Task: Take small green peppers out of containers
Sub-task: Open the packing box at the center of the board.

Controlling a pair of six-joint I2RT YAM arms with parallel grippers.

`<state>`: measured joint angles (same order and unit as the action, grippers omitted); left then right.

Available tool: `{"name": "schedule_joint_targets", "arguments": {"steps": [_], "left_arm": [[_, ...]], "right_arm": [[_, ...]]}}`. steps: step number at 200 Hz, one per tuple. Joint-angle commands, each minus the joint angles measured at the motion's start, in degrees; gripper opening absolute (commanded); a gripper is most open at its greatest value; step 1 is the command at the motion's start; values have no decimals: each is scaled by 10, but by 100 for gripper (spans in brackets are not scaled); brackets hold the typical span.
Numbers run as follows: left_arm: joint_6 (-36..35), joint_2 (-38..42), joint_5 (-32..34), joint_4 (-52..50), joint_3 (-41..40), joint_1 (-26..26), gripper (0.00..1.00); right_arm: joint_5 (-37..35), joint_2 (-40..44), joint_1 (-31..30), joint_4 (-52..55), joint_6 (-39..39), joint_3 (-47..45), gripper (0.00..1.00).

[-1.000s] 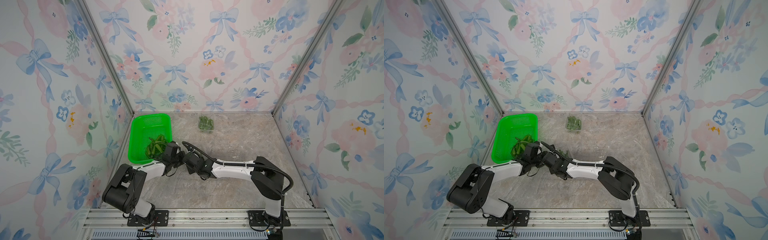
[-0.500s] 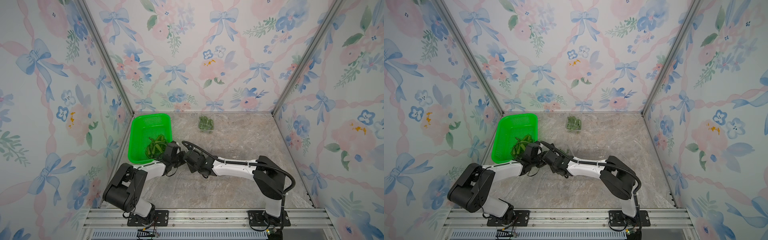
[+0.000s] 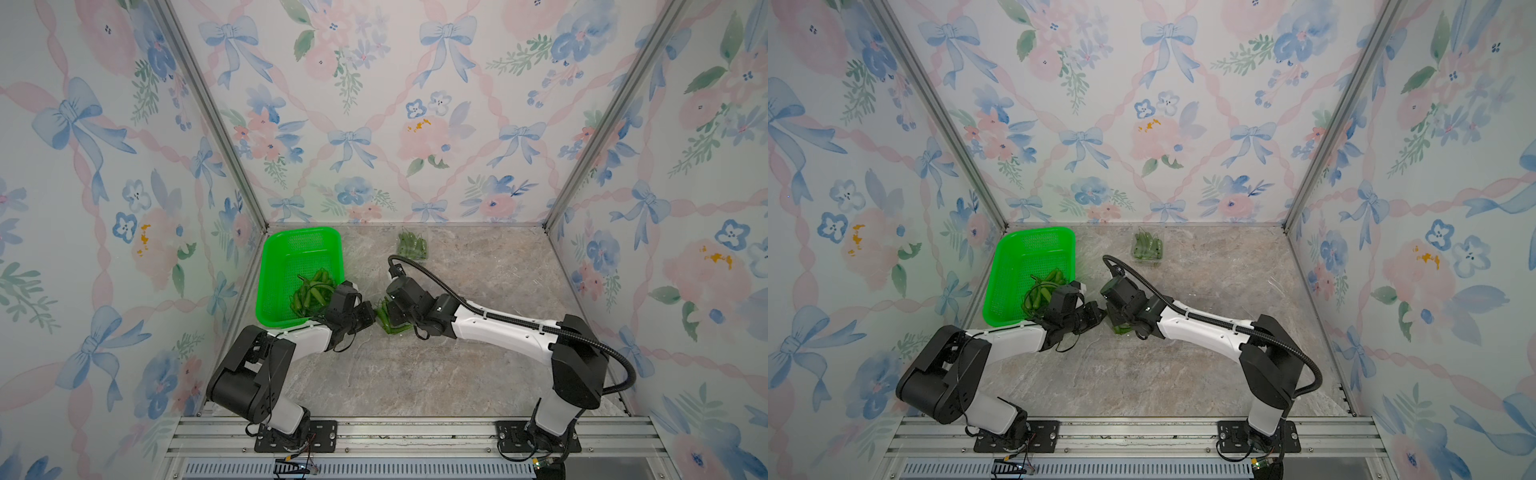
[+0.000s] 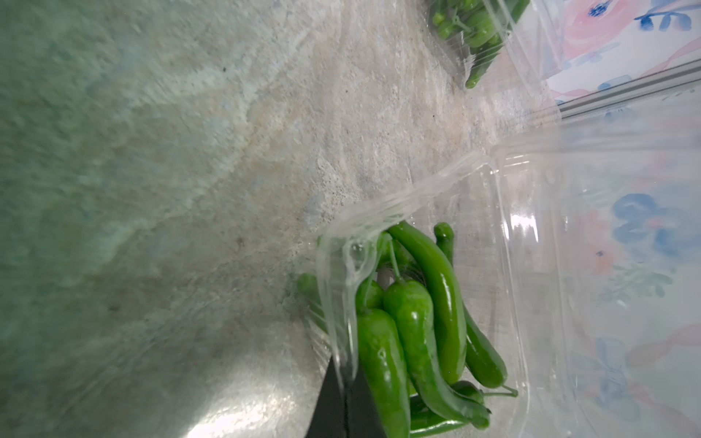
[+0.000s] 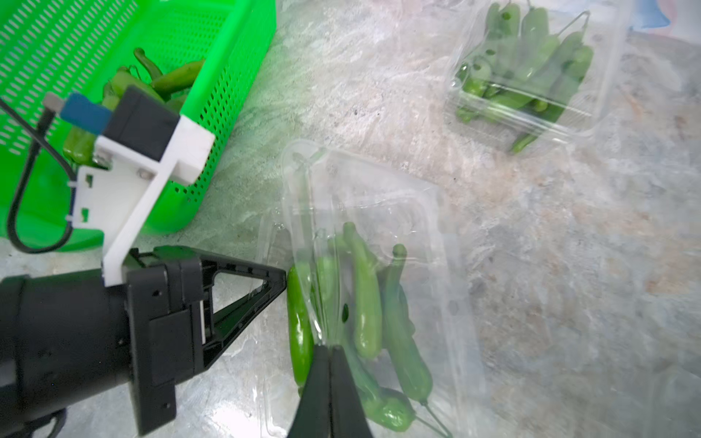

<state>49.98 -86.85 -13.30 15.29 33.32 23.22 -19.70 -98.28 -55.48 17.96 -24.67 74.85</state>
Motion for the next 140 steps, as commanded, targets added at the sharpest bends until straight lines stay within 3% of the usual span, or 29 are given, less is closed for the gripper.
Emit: {"name": "schedule_joint_targets", "arguments": {"steps": [1, 26, 35, 54, 90, 104, 124, 140], "left_arm": [[-14, -2, 16, -37, -2, -3, 3], [-12, 6, 17, -38, 0, -3, 8], [-10, 9, 15, -38, 1, -4, 13], [-10, 18, 11, -39, 6, -3, 22], [-4, 33, 17, -45, 7, -3, 27], [-2, 34, 17, -46, 7, -3, 30], [0, 40, 19, -46, 7, -4, 40], [-2, 45, 16, -46, 9, -4, 42]], "right_arm": [[10, 30, 30, 7, -10, -24, 0], [36, 31, 55, 20, -16, -17, 8], [43, 47, 63, 22, -12, -14, 14], [60, 50, 84, 35, -3, -5, 18], [105, 63, 127, 30, -3, -8, 49], [114, 66, 138, 30, -5, -9, 57], [131, 73, 152, 28, -1, -15, 63], [136, 87, 161, 25, 11, -21, 65]]}}
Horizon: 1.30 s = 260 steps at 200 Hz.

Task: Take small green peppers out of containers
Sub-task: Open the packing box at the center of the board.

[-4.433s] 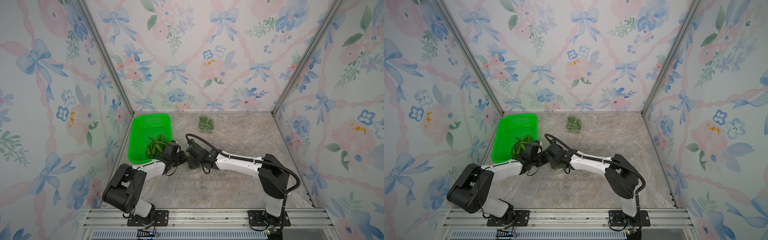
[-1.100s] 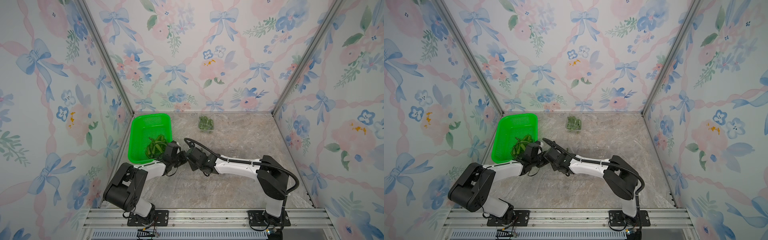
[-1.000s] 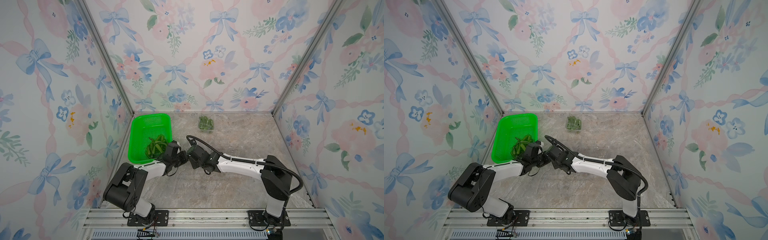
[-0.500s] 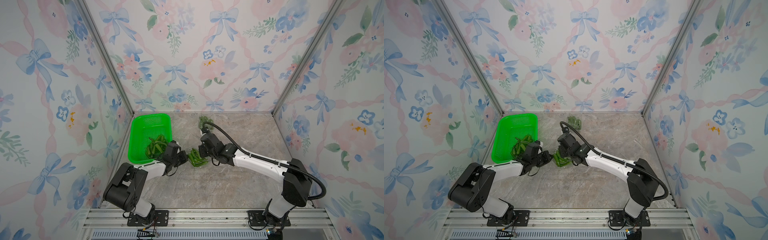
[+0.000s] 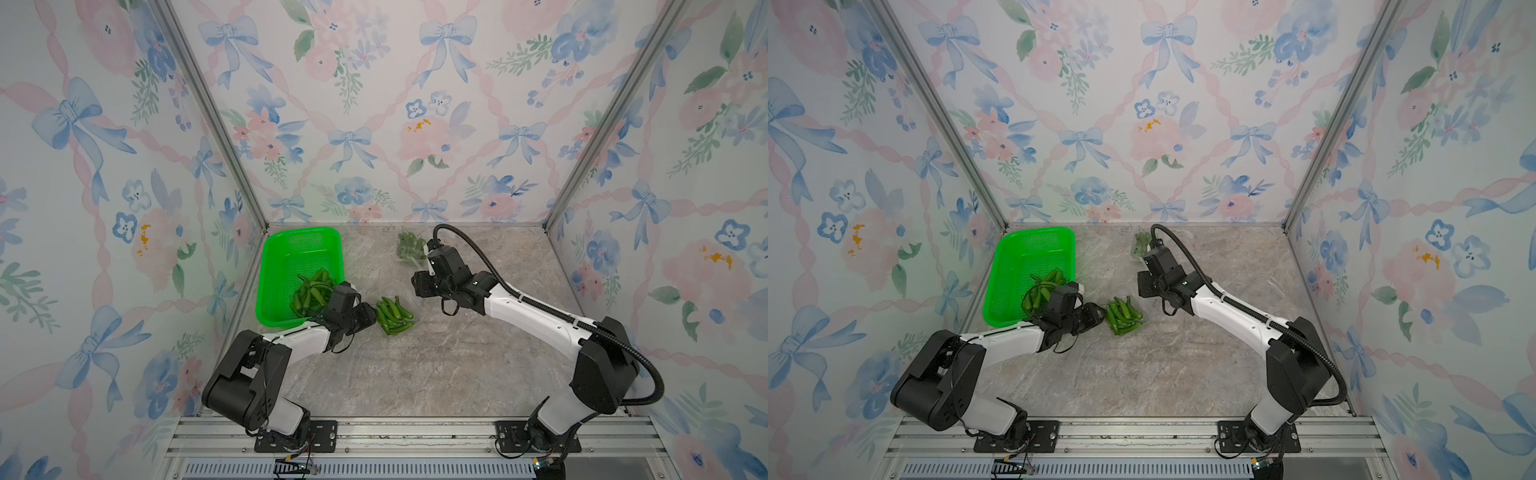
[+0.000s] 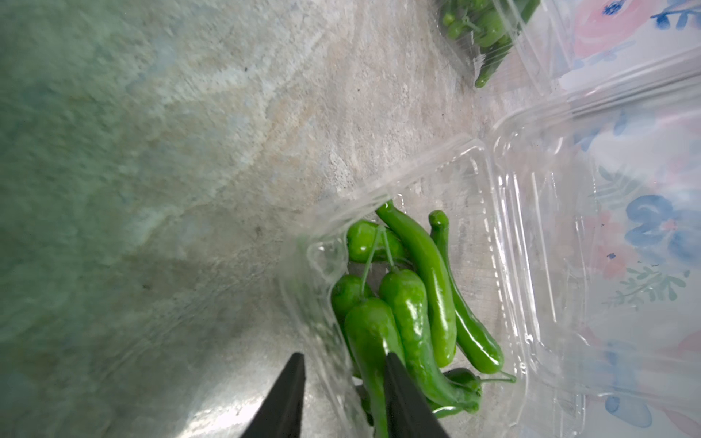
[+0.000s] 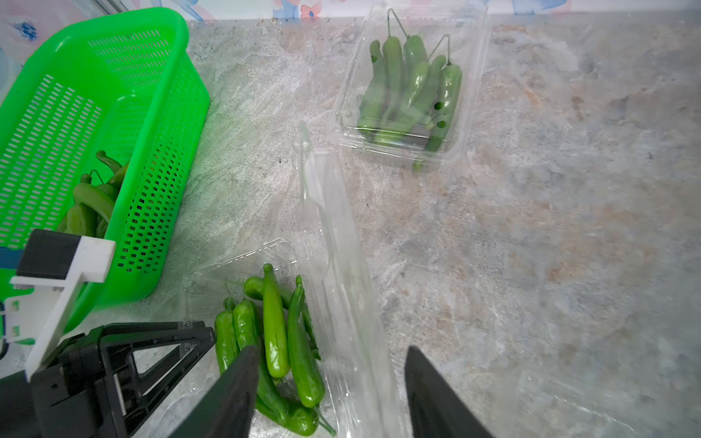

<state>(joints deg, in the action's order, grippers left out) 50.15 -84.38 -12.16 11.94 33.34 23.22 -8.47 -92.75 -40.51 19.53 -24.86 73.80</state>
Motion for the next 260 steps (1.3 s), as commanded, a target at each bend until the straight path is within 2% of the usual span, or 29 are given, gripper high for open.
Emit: {"name": "schedule_joint_targets", "arguments": {"steps": [1, 59, 83, 127, 168, 209, 243, 260], "left_arm": [[-4, 21, 4, -13, 9, -4, 42], [-14, 77, 22, -36, 7, -5, 49], [-21, 102, 30, -52, 6, -5, 50], [-52, 188, 42, -94, 1, -5, 50], [-86, 289, 64, -149, -7, -21, 56], [-89, 309, 59, -166, -14, -47, 55], [-90, 311, 51, -167, -19, -53, 55], [-90, 311, 52, -168, -21, -54, 55]], "right_arm": [[22, 34, 11, 9, 14, -11, 65], [-25, 126, 35, -3, 47, -55, 68], [-3, 142, 33, -16, 44, -63, 68], [61, 2, -21, 74, 92, 26, 60], [99, -109, -63, 71, 87, 75, 54], [125, -191, -85, 68, 82, 121, 49], [126, -228, -87, 55, 76, 136, 41], [125, -241, -87, 53, 75, 141, 40]]}}
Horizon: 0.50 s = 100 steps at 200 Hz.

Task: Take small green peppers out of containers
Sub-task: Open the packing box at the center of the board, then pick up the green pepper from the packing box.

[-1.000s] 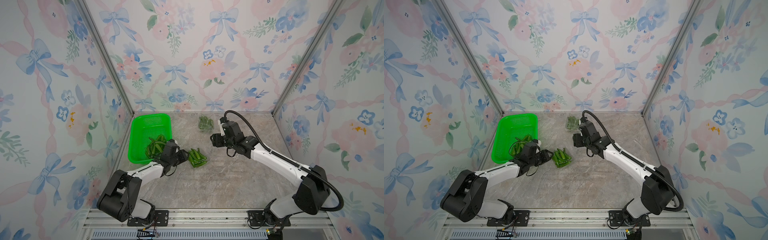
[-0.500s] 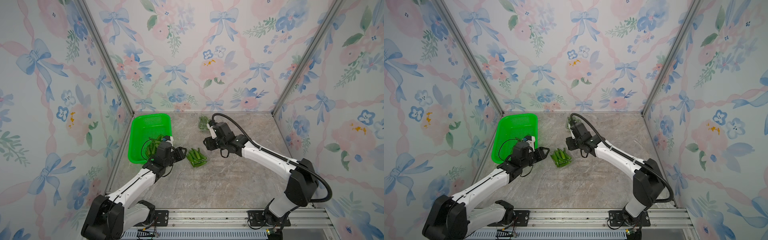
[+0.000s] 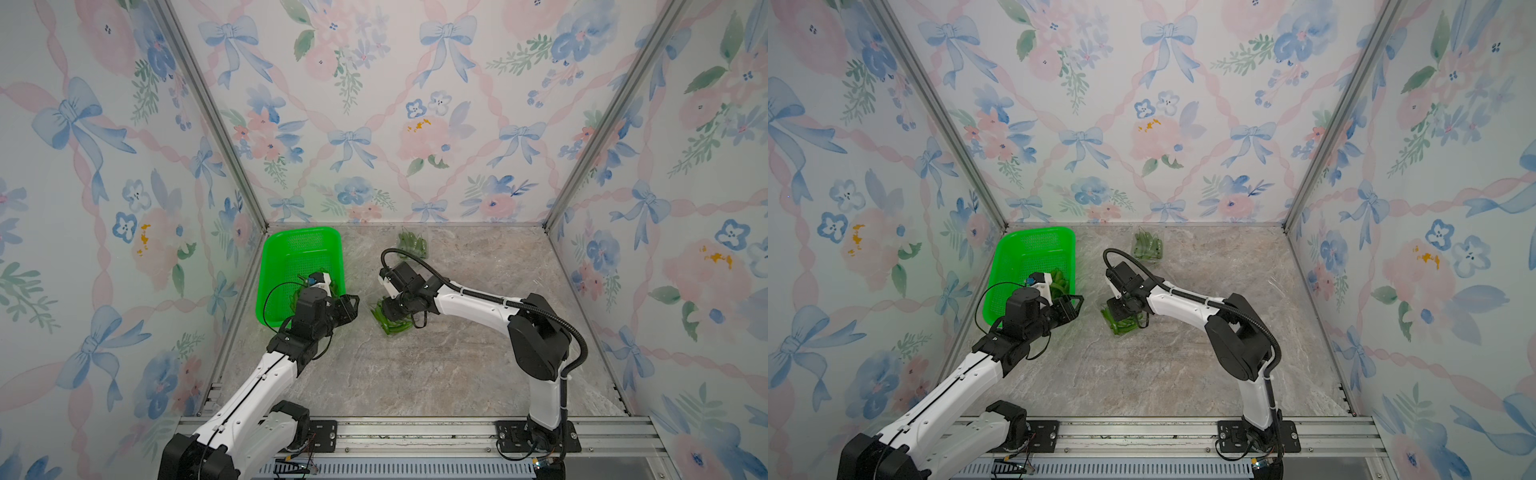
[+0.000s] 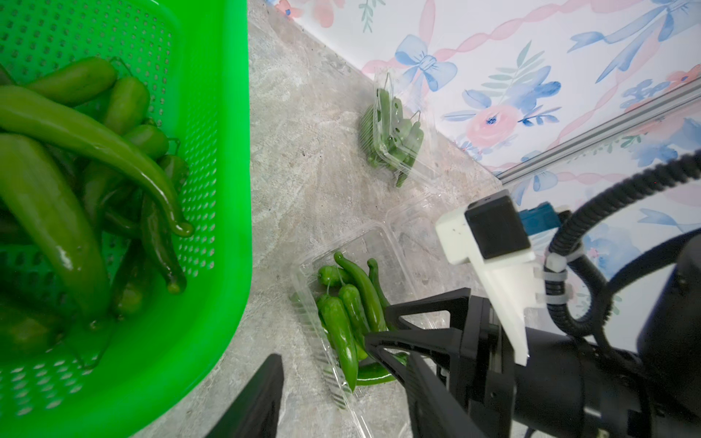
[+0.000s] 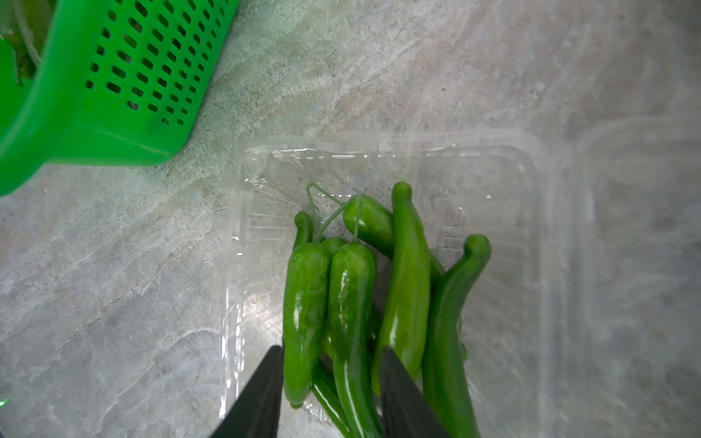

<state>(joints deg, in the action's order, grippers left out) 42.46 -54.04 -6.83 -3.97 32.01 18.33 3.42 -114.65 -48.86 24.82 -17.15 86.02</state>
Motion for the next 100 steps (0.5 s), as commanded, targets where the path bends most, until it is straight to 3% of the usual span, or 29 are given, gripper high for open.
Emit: {"name": "schedule_joint_targets", "arguments": {"steps": [1, 77, 100], "left_arm": [[-13, 8, -1, -9, -8, -5, 55], [-14, 4, 0, -8, -12, -10, 55], [-15, 4, 0, -7, -12, -10, 54]], "right_arm": [[6, -23, -4, 0, -2, 20, 40], [5, -56, 1, -5, -9, 30, 35], [4, -59, 3, -5, -10, 30, 29]]}}
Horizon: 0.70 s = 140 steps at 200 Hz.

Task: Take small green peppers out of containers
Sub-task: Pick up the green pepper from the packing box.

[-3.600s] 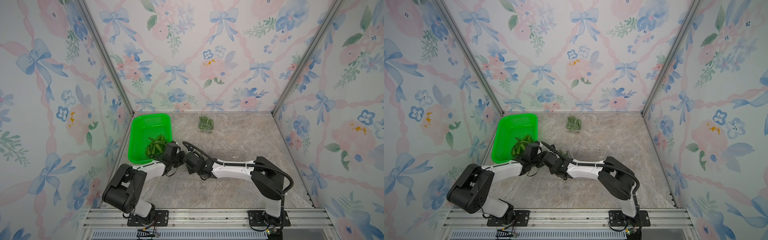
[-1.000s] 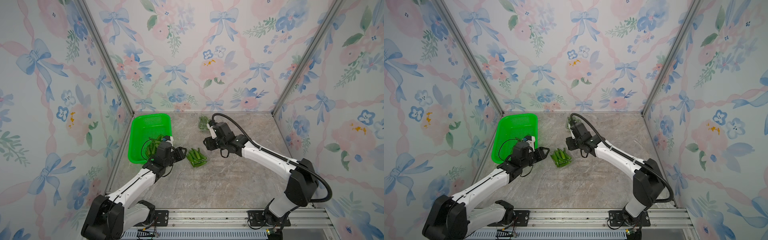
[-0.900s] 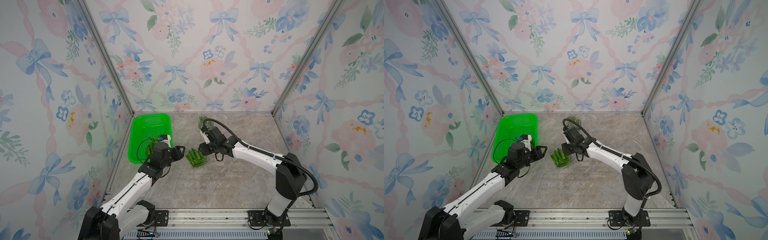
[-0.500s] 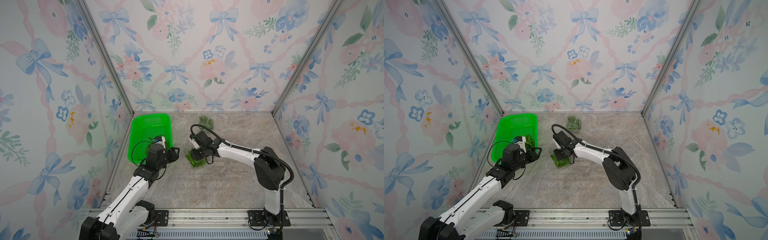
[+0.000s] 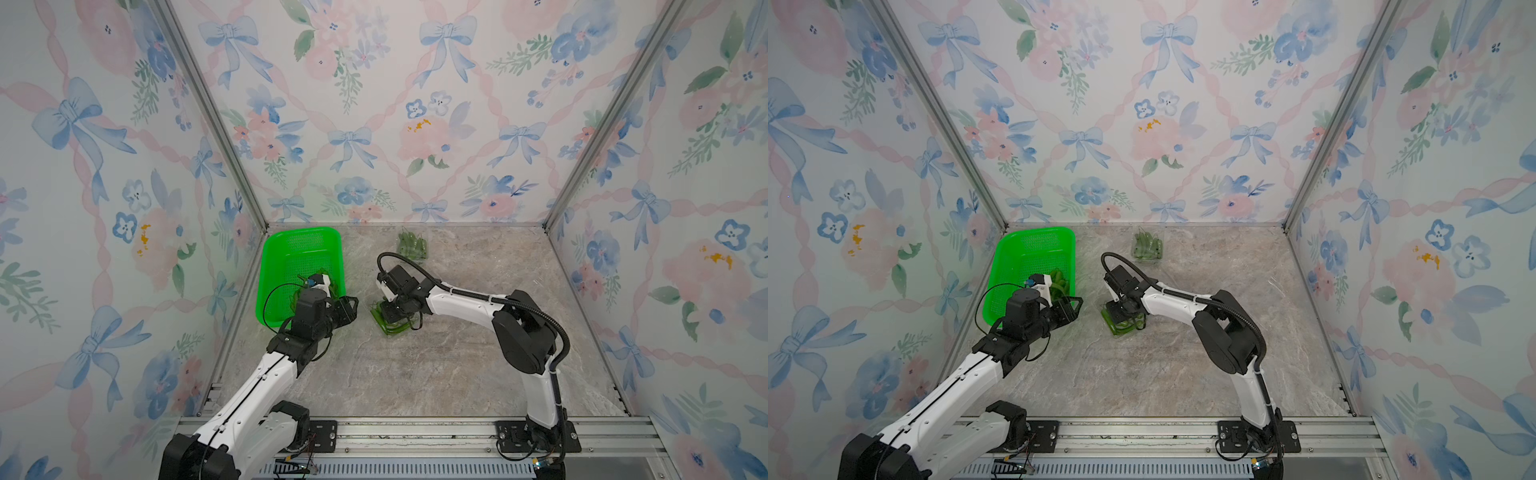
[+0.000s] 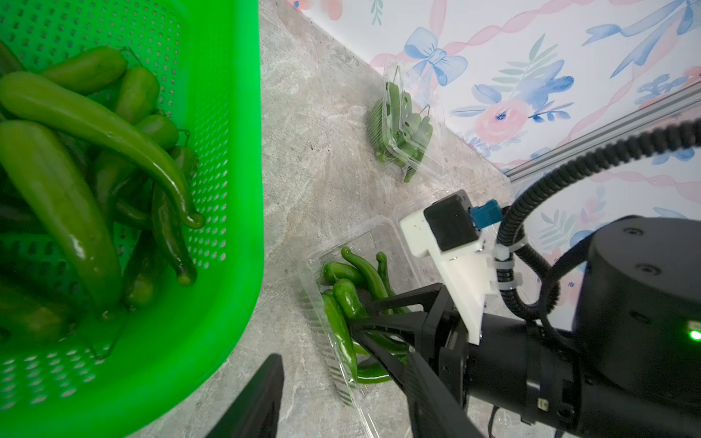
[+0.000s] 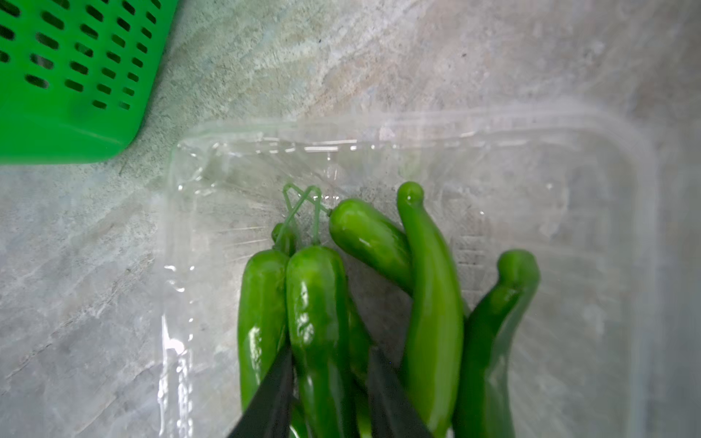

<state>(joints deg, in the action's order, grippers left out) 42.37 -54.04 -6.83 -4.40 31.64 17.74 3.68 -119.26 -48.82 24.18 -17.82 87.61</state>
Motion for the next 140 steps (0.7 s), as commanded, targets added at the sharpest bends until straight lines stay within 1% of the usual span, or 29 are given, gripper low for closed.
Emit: {"name": "schedule_joint_targets", "arguments": {"steps": [1, 26, 55, 114, 140], "left_arm": [[-14, 4, 0, -3, -8, -4, 54], [-17, 4, -1, -3, -8, -6, 54], [-19, 9, 0, -3, -6, -11, 54], [-23, 27, -5, -7, 17, -38, 55], [-20, 36, -4, -11, 31, -66, 55]], "right_arm": [[2, -12, 2, 1, -4, 14, 29], [8, -13, 3, 1, -4, 14, 17], [16, 6, 2, 2, -7, 12, 7], [6, 119, -2, 1, -3, 5, 4], [25, 131, -1, -10, -7, 29, 3]]}}
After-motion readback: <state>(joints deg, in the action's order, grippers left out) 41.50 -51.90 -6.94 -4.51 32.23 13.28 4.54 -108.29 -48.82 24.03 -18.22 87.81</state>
